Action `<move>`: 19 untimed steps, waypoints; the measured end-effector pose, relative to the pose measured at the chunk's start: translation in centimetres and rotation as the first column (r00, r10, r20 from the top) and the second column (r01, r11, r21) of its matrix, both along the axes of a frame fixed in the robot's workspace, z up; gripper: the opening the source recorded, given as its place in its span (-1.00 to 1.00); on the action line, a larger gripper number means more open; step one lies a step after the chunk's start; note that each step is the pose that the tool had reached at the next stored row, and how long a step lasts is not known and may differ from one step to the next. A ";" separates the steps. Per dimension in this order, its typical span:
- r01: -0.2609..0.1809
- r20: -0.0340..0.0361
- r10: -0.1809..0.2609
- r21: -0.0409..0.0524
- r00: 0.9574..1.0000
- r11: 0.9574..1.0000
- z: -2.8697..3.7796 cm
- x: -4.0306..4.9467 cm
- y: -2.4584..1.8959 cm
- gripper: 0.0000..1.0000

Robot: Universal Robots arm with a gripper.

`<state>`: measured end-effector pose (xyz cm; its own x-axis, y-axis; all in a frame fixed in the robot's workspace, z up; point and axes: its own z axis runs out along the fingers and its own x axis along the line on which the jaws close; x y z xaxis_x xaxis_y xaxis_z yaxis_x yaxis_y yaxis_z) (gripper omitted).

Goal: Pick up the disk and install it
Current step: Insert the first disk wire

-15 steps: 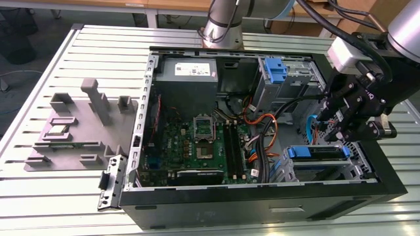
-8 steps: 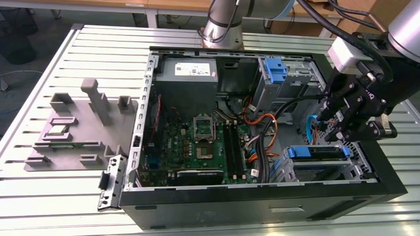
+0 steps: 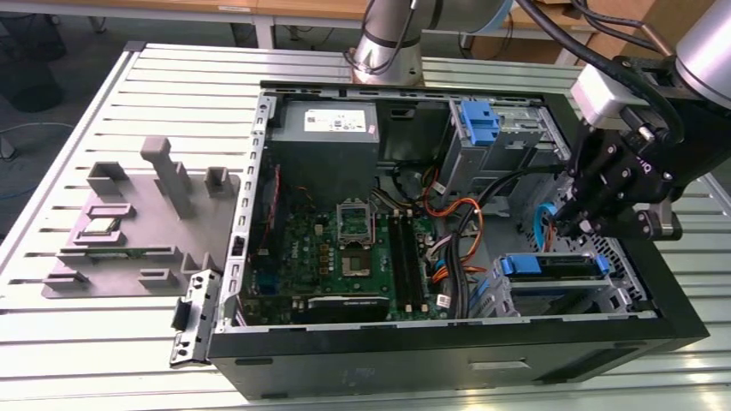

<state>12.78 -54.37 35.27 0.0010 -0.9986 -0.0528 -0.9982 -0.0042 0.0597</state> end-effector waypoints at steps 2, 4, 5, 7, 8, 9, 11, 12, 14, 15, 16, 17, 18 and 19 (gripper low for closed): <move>0.000 0.000 0.000 0.000 1.000 1.000 0.00 0.00 0.00 -0.66; 0.000 0.000 0.000 0.000 1.000 1.000 0.00 0.00 0.00 -0.68; 0.000 0.000 0.000 0.000 1.000 1.000 0.00 0.00 0.00 -0.68; 0.000 0.000 0.000 0.000 1.000 1.000 0.00 0.01 0.00 -0.68; 0.000 0.000 0.000 0.000 1.000 1.000 0.00 0.01 0.00 -0.68; 0.000 0.000 0.000 0.000 1.000 1.000 0.00 0.01 0.00 -0.68; 0.000 0.000 0.000 0.000 1.000 1.000 0.00 0.01 0.00 -0.68; 0.000 0.000 0.000 0.000 1.000 1.000 0.00 0.01 -0.01 -0.68; 0.000 0.000 0.000 0.001 1.000 1.000 -0.01 0.01 -0.08 -0.68; 0.000 0.000 0.000 0.001 1.000 1.000 -0.01 0.01 -0.15 -0.68; 0.000 0.000 0.000 0.000 1.000 1.000 0.00 0.01 -0.27 -0.68; 0.000 0.000 0.000 0.000 1.000 1.000 -0.01 0.01 -0.42 -0.68; 0.000 0.000 0.000 0.001 1.000 1.000 -0.01 0.01 -0.58 -0.68; 0.000 0.000 0.000 0.000 1.000 1.000 -0.01 0.01 -0.75 -0.68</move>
<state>12.79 -55.12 35.26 0.0011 -0.9986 -0.0533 -0.9982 -0.0042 0.0597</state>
